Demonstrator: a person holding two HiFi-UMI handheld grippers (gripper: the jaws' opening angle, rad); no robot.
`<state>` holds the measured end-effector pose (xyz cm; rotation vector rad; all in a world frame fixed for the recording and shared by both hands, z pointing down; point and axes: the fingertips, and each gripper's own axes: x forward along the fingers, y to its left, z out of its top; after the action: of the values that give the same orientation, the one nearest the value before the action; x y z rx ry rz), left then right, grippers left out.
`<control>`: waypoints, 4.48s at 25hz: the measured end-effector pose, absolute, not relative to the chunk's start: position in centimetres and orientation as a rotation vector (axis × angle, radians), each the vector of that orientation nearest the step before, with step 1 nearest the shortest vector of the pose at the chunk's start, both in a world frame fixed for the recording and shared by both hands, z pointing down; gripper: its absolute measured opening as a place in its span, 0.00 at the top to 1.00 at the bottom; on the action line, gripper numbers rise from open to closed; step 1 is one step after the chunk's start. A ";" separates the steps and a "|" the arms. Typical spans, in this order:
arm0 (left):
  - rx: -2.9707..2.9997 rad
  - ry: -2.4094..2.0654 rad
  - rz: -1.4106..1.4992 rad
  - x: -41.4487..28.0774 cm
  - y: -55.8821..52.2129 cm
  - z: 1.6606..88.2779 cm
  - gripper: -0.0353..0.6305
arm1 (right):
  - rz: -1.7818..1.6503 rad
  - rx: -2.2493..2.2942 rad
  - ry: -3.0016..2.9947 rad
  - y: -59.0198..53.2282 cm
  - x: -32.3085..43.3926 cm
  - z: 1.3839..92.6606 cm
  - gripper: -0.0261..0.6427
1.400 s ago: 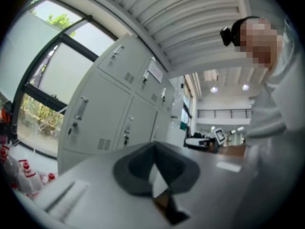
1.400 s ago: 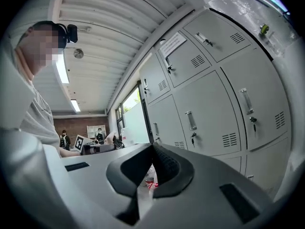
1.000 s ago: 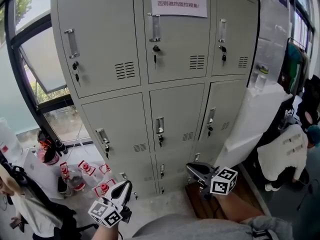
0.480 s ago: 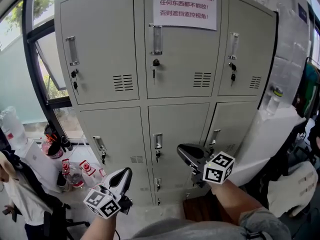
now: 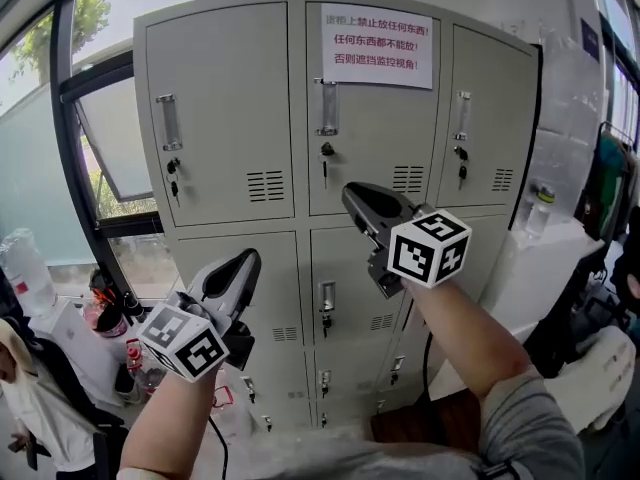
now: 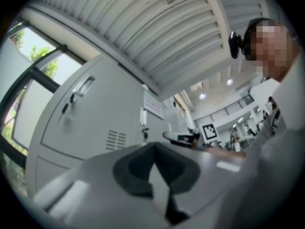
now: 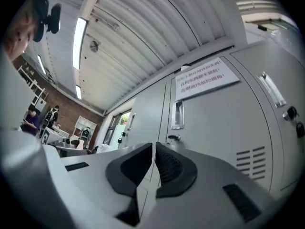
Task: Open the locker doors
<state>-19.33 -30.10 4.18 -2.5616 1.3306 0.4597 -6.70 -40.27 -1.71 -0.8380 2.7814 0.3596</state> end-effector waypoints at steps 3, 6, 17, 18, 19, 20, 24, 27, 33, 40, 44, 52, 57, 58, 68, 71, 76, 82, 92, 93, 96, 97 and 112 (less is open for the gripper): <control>-2.534 1.275 0.453 -19.4 -29.9 0.1 0.94 | 0.465 -0.935 2.749 -41.2 -8.0 -5.6 0.95; -2.540 1.246 0.458 -19.8 -29.9 -2.1 0.94 | 0.518 -1.021 2.749 -42.6 -9.5 -9.0 0.95; -2.608 1.177 0.468 -23.3 -27.3 -2.3 0.94 | 0.392 -1.361 2.778 -48.4 -12.7 -12.9 0.73; -2.609 1.173 0.467 -23.7 -26.9 -2.1 0.94 | 0.378 -1.385 2.773 -48.7 -12.8 -12.9 0.73; -2.611 1.169 0.468 -24.2 -26.6 -2.0 0.94 | 0.367 -1.402 2.771 -49.0 -12.8 -12.9 0.73; -2.612 1.170 0.471 -24.7 -26.2 -1.9 0.94 | 0.358 -1.407 2.772 -49.3 -13.0 -12.8 0.73; -2.598 1.212 0.484 -26.4 -25.2 -1.4 0.94 | 0.346 -1.381 2.770 -49.4 -13.6 -12.7 0.73; -2.604 1.244 0.493 -26.1 -24.9 -0.6 0.94 | 0.339 -1.300 2.783 -48.3 -13.5 -12.6 0.73; -2.586 1.287 0.439 -20.6 -23.8 0.6 0.94 | 0.350 -0.946 2.859 -40.7 -9.3 -12.3 0.75; -2.625 1.281 0.477 -8.9 -23.3 2.4 0.94 | 0.489 -0.705 2.892 -32.2 5.2 -12.3 0.75; -2.623 1.312 0.501 -3.0 -23.4 3.6 0.94 | 0.506 -0.710 2.892 -32.1 13.1 -12.2 0.73; -2.592 1.355 0.462 3.4 -23.5 3.8 0.94 | 0.536 -0.882 2.794 -34.9 22.5 -11.9 0.78; -2.571 1.366 0.428 5.0 -23.1 3.9 0.94 | 0.564 -0.901 2.762 -34.6 23.5 -11.4 0.79; -2.571 1.370 0.425 5.2 -23.1 4.1 0.94 | 0.578 -0.894 2.753 -34.1 23.7 -10.9 0.79; -2.645 1.471 0.398 6.0 -22.8 13.6 0.94 | 0.218 -0.638 2.860 -27.6 23.9 13.2 0.76; -2.694 1.461 0.429 6.2 -22.5 16.7 0.94 | -0.014 -0.628 2.876 -27.5 22.9 19.7 0.77; -2.728 1.524 0.442 5.8 -22.5 19.7 0.94 | -0.096 -0.644 2.907 -27.6 22.7 22.8 0.77; -2.722 1.599 0.434 2.9 -22.2 21.6 0.94 | -0.120 -0.629 2.905 -28.0 20.7 23.0 0.77; -2.596 1.809 0.434 -13.4 -20.5 25.8 0.94 | -0.113 -0.432 3.075 -27.3 0.8 26.8 0.77; -2.571 1.834 0.423 -16.1 -20.3 26.1 0.94 | -0.098 -0.419 3.087 -27.5 -2.2 26.9 0.77; -2.527 1.888 0.378 -24.2 -19.6 27.0 0.94 | -0.073 -0.408 3.124 -27.9 -11.6 27.3 0.77; -2.524 1.896 0.365 -26.8 -19.3 27.1 0.94 | -0.063 -0.415 3.137 -28.0 -14.7 27.5 0.77; -2.632 1.883 0.382 -46.8 -18.5 31.2 0.94 | 0.055 -1.140 3.157 -40.5 -39.6 31.4 0.73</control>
<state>-46.76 -18.46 31.22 -2.6324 1.8829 0.3819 -39.56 -40.49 31.38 -1.1401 3.1565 0.0554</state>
